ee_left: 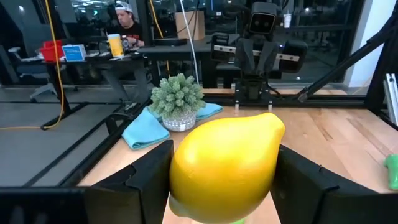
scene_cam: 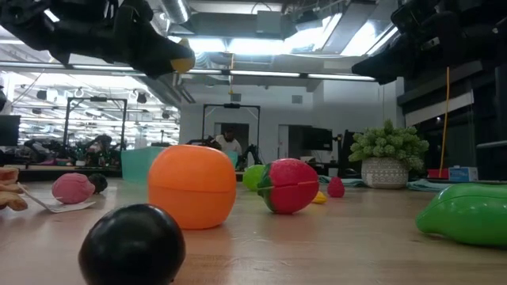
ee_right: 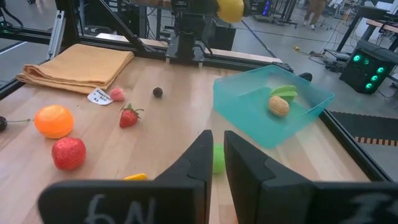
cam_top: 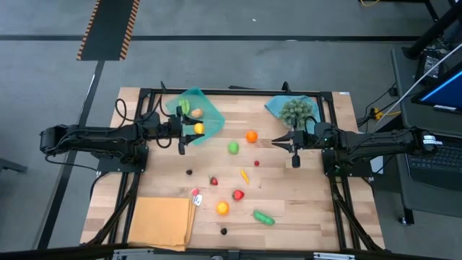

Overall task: Pick and placing Produce into tupperware
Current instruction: Put the yellow lemon into the blue bin

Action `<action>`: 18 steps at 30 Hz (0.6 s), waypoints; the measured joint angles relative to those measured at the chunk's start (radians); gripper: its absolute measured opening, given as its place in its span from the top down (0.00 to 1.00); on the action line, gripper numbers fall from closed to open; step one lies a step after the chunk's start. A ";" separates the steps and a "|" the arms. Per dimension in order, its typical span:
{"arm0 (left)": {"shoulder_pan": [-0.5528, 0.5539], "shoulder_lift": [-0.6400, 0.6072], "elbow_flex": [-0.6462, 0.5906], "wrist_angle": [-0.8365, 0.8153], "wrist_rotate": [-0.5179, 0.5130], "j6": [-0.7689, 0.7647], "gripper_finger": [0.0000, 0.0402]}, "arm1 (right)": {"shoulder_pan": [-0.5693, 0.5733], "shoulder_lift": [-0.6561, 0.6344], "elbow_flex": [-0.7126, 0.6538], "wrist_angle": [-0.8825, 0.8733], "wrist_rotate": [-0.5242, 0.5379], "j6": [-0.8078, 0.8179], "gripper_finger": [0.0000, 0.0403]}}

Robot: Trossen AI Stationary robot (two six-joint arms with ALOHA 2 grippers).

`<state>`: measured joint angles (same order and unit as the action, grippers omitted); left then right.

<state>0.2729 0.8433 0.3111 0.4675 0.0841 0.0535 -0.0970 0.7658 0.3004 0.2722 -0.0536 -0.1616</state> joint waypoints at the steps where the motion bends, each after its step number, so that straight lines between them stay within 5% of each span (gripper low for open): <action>1: 0.000 0.000 0.000 0.000 0.000 -0.001 0.46 | 0.000 0.000 0.000 0.000 0.000 0.000 0.89; 8: 0.000 0.001 0.000 -0.001 -0.062 -0.008 0.46 | 0.000 0.000 0.000 0.000 0.000 0.000 0.89; 18: 0.000 0.002 0.000 -0.002 -0.353 -0.026 0.46 | 0.000 0.000 0.000 0.000 0.000 0.000 0.89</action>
<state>0.2729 0.8448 0.3111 0.4659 -0.2687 0.0273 -0.0967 0.7658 0.3004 0.2722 -0.0536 -0.1618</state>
